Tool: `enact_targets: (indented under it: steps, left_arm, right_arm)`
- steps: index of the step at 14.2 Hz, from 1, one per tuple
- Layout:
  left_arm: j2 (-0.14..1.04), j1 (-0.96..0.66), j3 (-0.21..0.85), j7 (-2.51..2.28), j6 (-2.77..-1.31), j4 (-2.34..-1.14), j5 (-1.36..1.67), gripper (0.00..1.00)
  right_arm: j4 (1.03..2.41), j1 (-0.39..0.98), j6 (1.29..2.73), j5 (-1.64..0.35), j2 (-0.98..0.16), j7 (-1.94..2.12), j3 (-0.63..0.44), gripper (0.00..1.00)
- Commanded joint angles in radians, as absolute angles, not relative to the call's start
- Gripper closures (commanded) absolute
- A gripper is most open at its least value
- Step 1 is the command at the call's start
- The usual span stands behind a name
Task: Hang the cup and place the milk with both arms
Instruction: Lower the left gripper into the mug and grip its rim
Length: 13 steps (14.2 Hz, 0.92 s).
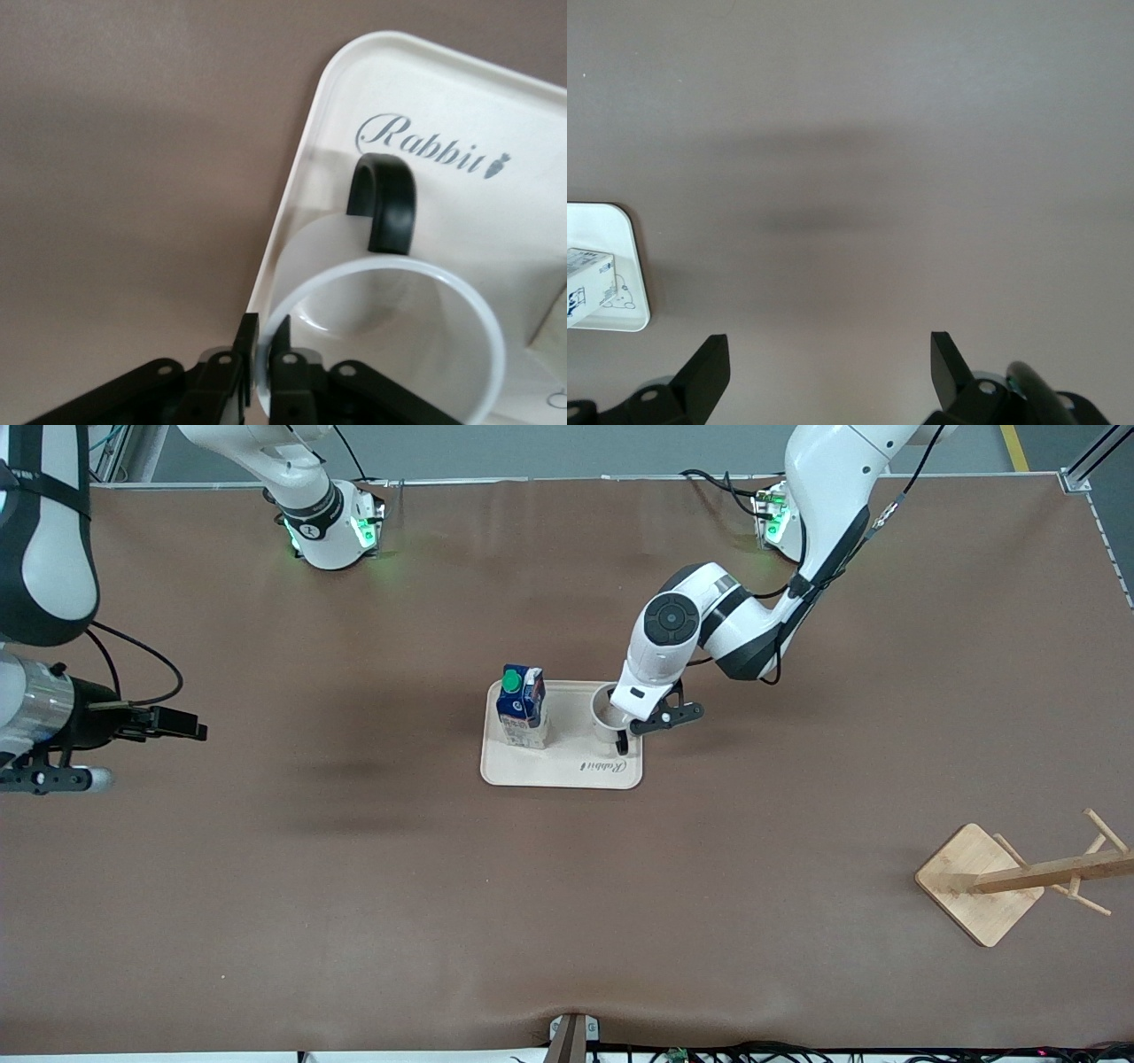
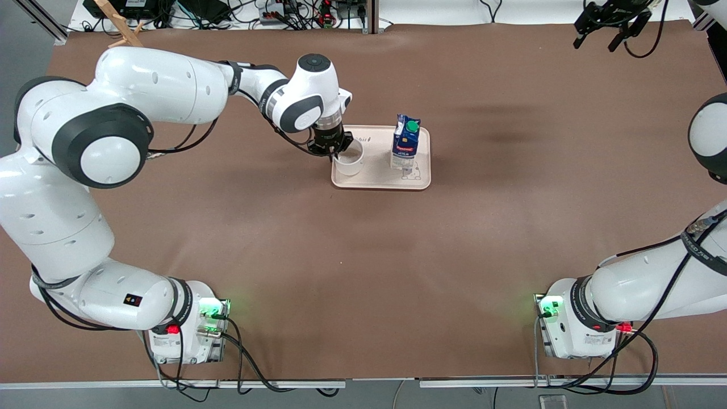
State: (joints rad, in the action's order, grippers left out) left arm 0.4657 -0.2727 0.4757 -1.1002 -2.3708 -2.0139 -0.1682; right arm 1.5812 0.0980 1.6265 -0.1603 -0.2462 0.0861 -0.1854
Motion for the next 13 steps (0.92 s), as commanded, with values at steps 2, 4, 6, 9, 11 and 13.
enact_targets:
  steps: [2,4,6,9,11,13]
  left_arm:
    - [0.463,-0.276,0.476,-1.134,-2.368,-1.973,-0.195,1.0]
    - [0.447,-0.275,0.476,-1.132,-2.359,-1.945,-0.195,1.0]
    - [0.384,-0.258,0.471,-1.123,-2.353,-1.942,-0.196,1.0]
    - [0.28,-0.194,0.468,-1.039,-2.272,-1.927,-0.196,1.0]
    - [0.212,-0.167,0.462,-0.959,-2.2,-1.921,-0.196,1.0]
    - [0.174,-0.094,0.468,-0.834,-2.122,-1.896,-0.196,1.0]
  right_arm:
    - [1.565,0.109,1.621,-0.213,-0.265,0.04,-0.179,0.0]
    - [1.568,0.139,1.606,-0.221,-0.268,-0.023,-0.179,0.0]
    - [1.572,0.191,1.597,-0.222,-0.268,-0.113,-0.178,0.0]
    - [1.574,0.322,1.6,-0.222,-0.268,-0.158,-0.179,0.0]
    - [1.565,0.359,1.641,-0.242,-0.285,-0.187,-0.178,0.0]
    - [1.565,0.376,1.667,-0.335,-0.307,-0.195,-0.178,0.0]
